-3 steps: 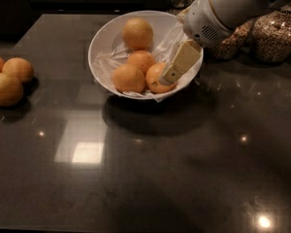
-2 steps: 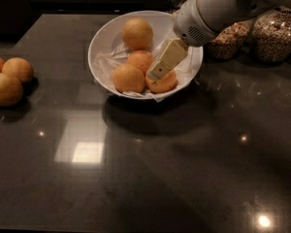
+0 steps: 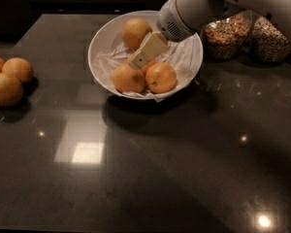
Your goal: Pick orange from white bowl
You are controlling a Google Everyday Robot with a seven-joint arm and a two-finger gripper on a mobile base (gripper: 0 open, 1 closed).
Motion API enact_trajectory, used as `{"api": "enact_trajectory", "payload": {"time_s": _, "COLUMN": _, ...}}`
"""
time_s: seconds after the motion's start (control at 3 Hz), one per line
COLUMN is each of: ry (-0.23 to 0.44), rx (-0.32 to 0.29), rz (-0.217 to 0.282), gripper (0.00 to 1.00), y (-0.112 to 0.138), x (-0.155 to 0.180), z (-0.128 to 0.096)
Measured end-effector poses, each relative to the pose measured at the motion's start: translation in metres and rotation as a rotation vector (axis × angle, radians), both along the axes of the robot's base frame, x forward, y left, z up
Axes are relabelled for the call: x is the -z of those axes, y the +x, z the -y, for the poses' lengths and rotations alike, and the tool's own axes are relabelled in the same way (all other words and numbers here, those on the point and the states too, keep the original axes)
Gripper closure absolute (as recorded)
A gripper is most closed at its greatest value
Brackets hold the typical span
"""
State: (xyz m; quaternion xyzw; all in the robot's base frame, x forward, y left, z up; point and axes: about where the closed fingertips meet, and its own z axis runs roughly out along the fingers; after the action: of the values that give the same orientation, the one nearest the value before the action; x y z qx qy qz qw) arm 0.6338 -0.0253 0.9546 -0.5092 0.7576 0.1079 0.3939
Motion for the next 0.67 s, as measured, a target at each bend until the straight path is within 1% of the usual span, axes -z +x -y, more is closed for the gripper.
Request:
{"api": "enact_trajectory", "payload": {"time_s": 0.33, "ry": 0.029, "rx": 0.046, "rz": -0.005, "gripper": 0.0, "y": 0.018, "x": 0.002, "z": -0.007}}
{"api": "enact_trajectory", "payload": {"time_s": 0.67, "ry": 0.032, "rx": 0.09, "rz": -0.001, "gripper": 0.0, "y": 0.032, "x": 0.002, "z": -0.009}}
